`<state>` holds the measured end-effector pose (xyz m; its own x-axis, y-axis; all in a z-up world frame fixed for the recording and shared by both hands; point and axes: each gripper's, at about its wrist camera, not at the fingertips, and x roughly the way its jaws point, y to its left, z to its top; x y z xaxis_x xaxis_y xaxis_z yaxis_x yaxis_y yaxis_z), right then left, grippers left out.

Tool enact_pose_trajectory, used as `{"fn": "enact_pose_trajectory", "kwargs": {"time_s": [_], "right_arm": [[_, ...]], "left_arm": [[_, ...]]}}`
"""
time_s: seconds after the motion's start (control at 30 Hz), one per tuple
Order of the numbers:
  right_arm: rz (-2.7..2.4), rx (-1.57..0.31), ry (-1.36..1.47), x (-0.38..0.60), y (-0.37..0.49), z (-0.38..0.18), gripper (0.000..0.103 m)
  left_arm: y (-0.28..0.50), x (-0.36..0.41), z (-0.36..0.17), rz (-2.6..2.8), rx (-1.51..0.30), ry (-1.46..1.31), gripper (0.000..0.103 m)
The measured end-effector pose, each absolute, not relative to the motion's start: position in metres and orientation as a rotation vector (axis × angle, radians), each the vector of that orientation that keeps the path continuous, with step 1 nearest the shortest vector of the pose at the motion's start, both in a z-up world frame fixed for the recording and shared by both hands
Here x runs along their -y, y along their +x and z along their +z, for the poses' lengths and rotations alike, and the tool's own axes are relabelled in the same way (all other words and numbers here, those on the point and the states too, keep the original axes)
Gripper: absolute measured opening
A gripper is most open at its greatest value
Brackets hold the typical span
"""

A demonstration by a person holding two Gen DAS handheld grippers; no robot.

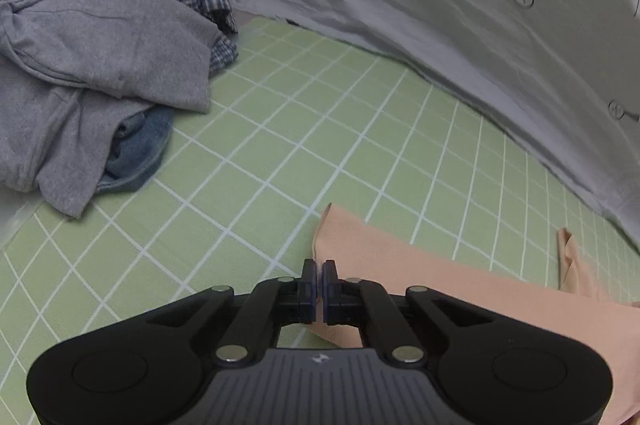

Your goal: Fold clothes

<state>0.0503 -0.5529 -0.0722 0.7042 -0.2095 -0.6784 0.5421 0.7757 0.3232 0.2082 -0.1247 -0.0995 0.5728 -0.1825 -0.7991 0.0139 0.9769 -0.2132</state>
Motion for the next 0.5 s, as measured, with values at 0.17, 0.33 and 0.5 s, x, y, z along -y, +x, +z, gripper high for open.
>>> {"fn": "enact_pose_trajectory", "kwargs": {"time_s": [0.17,0.33,0.5], "right_arm": [[-0.385,-0.655,0.511,0.545,0.065,-0.065,0.006],[-0.332,-0.739,0.514,0.536,0.101,-0.092,0.022],[-0.425,-0.706,0.553,0.541,0.089,-0.097,0.056]], "left_arm": [[0.198,0.09,-0.056,-0.085,-0.861,-0.311,0.003],[0.207,0.077,-0.089,0.015,-0.945,-0.332,0.003],[0.202,0.076,-0.111,0.035,-1.0,-0.337,0.003]]}}
